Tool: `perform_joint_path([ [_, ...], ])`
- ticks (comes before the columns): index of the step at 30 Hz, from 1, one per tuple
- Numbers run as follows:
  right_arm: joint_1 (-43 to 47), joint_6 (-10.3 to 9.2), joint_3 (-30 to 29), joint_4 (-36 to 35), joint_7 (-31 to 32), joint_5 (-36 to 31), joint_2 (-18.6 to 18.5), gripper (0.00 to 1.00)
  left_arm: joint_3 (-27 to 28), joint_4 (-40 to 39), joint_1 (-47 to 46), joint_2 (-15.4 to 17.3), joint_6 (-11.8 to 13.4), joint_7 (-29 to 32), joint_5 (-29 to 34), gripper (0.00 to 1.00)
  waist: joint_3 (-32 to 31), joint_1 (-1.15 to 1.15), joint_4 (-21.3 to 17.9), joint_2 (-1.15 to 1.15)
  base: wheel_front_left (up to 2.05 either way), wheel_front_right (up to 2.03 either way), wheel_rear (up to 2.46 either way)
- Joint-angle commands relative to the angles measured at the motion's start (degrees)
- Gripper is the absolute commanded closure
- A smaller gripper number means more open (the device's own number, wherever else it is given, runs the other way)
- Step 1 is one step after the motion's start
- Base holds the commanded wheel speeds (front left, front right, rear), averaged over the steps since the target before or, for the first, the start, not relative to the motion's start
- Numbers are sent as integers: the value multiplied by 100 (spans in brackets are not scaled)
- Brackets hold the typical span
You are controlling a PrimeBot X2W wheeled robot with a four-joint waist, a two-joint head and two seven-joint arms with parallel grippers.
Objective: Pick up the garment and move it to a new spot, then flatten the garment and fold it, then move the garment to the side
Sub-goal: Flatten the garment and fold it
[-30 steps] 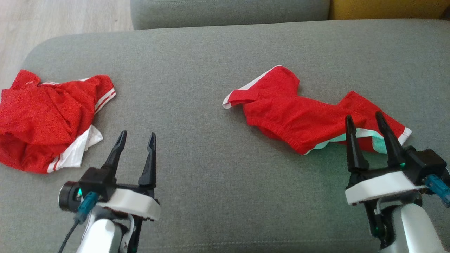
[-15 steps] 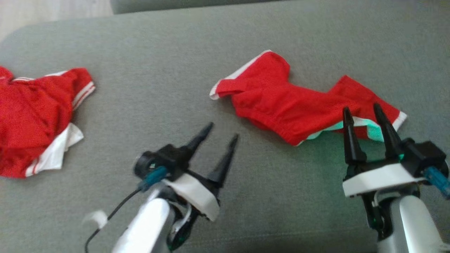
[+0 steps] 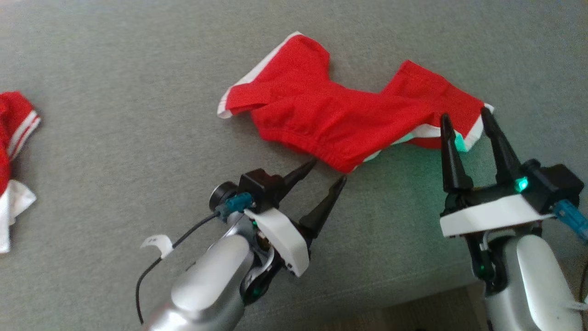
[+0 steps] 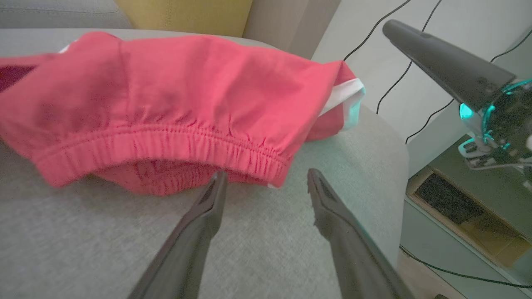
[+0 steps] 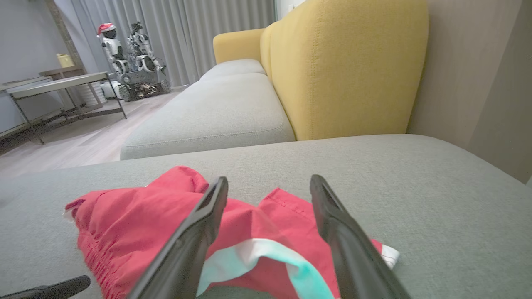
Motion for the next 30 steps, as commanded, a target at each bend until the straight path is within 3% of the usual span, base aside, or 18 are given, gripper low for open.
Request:
perform_joint_path([
  [1, -213, -4, 146, -170, -77, 53, -17, 0, 63, -51, -313, -27, -28, -113, -82, 0, 139, 0, -150, 0, 0, 0, 0],
  [5, -262, -4, 154, -131, -149, 125, -17, 0, -69, 267, -595, -27, -31, -265, -447, 0, 211, 0, -247, 0, 0, 0, 0],
  [6, -268, -4, 147, -117, -164, 133, -17, 0, -104, 296, -647, -27, -32, -296, -554, 16, 216, 0, -259, 0, 0, 0, 0],
  [7, -272, -4, 136, -103, -181, 142, -17, 0, -132, 296, -678, -27, -33, -323, -688, 73, 217, 0, -268, 0, 0, 0, 0],
  [8, -271, -4, 122, -86, -196, 154, -17, 0, -169, 301, -703, -27, -34, -343, -804, 100, 212, 0, -269, 0, 0, 0, 0],
  [19, -267, -4, 39, -32, -239, 186, -17, 0, -265, 480, -903, -28, -36, -401, -879, 100, 110, 0, -166, 0, 0, 0, 0],
  [27, -227, -4, 7, -40, -205, 162, -17, 0, -2, 318, -816, -28, 60, -403, -413, 100, -4, 0, -11, 0, 0, 0, 0],
  [28, -222, -4, 0, -44, -202, 155, -17, 0, 67, 278, -807, -25, 118, -403, -321, 96, -21, 0, 18, 0, 0, 0, 0],
  [30, -202, -4, -11, -51, -189, 136, -17, 0, 231, 142, -774, 23, 289, -403, -103, 0, -66, 0, 76, 0, 0, 0, 0],
])
